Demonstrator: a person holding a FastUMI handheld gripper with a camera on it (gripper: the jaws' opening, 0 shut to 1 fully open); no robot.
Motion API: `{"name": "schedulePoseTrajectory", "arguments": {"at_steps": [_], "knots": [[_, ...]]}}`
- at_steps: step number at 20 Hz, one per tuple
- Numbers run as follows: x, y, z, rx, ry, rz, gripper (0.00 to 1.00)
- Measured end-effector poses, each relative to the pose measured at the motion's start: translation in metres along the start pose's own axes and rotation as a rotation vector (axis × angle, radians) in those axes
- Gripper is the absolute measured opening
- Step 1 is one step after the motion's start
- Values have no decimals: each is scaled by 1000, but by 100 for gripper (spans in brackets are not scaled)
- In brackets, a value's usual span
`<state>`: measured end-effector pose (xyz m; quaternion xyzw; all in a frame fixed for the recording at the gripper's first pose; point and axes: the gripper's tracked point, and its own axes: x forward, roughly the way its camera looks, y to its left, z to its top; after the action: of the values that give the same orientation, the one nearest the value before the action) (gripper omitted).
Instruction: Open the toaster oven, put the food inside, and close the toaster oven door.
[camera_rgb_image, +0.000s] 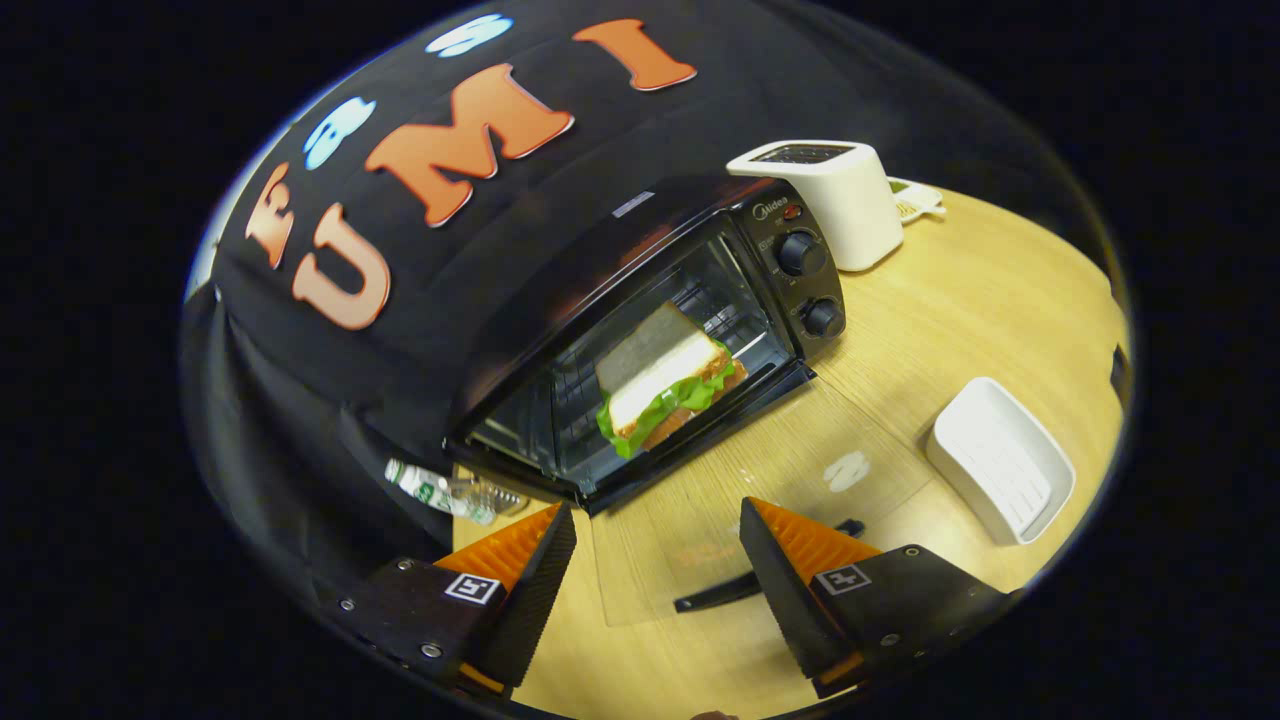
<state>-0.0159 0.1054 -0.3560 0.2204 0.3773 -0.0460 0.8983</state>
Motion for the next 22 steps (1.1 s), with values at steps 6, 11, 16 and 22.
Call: {"name": "schedulePoseTrajectory", "arguments": {"at_steps": [6,11,16,22], "knots": [[-32,-23,-43,-281,50,-69,99],[-20,-53,-82,-425,129,-154,99],[-2,-69,-100,-488,167,-176,99],[29,-84,-84,-567,127,-252,100]]}}
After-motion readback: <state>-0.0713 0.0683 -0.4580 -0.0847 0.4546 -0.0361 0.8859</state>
